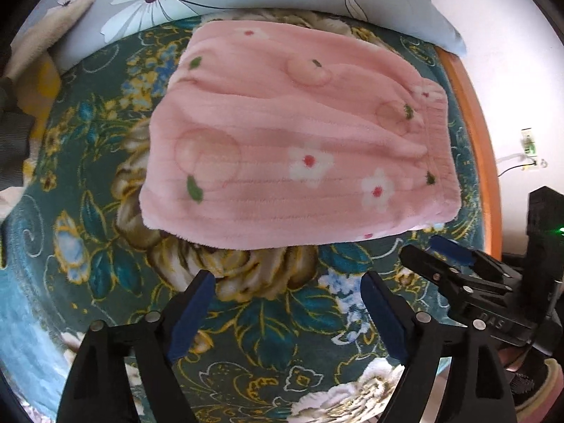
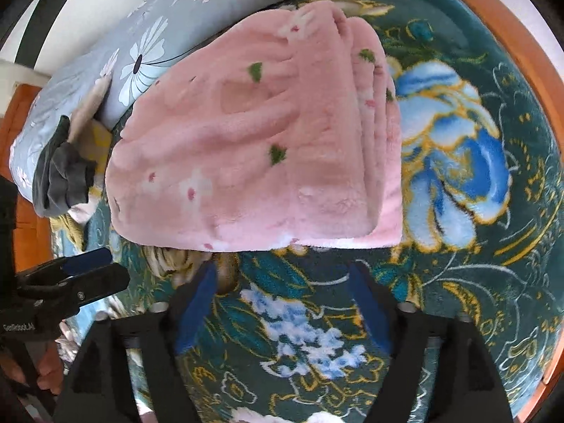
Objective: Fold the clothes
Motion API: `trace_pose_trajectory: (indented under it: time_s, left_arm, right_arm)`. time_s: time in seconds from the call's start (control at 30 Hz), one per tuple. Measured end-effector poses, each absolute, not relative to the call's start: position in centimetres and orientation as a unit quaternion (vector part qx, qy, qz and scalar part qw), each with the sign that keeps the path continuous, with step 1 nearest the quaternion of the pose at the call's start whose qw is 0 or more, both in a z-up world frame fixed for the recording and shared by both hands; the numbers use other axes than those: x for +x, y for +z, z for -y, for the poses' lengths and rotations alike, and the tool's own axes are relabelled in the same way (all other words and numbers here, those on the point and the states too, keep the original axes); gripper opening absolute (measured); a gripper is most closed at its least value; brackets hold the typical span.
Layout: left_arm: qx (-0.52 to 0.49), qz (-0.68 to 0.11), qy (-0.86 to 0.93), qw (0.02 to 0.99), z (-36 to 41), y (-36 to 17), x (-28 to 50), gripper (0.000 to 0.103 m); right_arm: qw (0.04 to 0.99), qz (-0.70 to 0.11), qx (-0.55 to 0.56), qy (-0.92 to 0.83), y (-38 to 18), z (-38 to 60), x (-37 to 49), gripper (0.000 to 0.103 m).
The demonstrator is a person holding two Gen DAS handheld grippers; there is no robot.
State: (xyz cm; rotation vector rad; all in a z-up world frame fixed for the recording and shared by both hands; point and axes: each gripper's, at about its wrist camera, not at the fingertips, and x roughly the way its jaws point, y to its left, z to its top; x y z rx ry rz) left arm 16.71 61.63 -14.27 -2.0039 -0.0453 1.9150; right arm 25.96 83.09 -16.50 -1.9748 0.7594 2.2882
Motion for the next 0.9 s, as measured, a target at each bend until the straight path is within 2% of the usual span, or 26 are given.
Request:
trace_pose_trajectory:
  time_s: [0.07,0.13,0.2,0.3,0.37,0.9]
  left_arm:
    - [-0.711,0.013,0.681,0.173,-61.6,-14.2,16.9,0.088]
    - [-0.712,0.01,0.683,0.163,-61.5,-14.0,17.1,0.09]
    - [-0.712,0.007,0.685,0.152,-61.5,-13.9,17.3,0.096]
    - [-0.713,0.003,0.686,0.145,-61.6,-13.8,16.8,0.1]
    - [-0.715,0.001,0.684,0.142,-61.7,-13.6,16.5,0.103]
    - [-0.667,-0.064,0.735,0.108,-61.0,-11.8,19.6,0.103]
  right_arm:
    - [0.013,-0.237,-0.632,0.738,-16.3,-83.0,26.1,0.083]
    - [0.018,-0.234,-0.631,0.74,-16.1,-82.8,26.3,0.092]
    - [0.023,-0.229,-0.628,0.743,-15.8,-82.7,26.3,0.097]
    - [0.028,-0.218,-0.624,0.75,-15.3,-82.6,26.6,0.103]
    - [0.031,-0.21,-0.623,0.753,-15.0,-82.4,26.5,0.103]
    - [0.038,-0.135,-0.617,0.774,-12.5,-79.9,27.3,0.103]
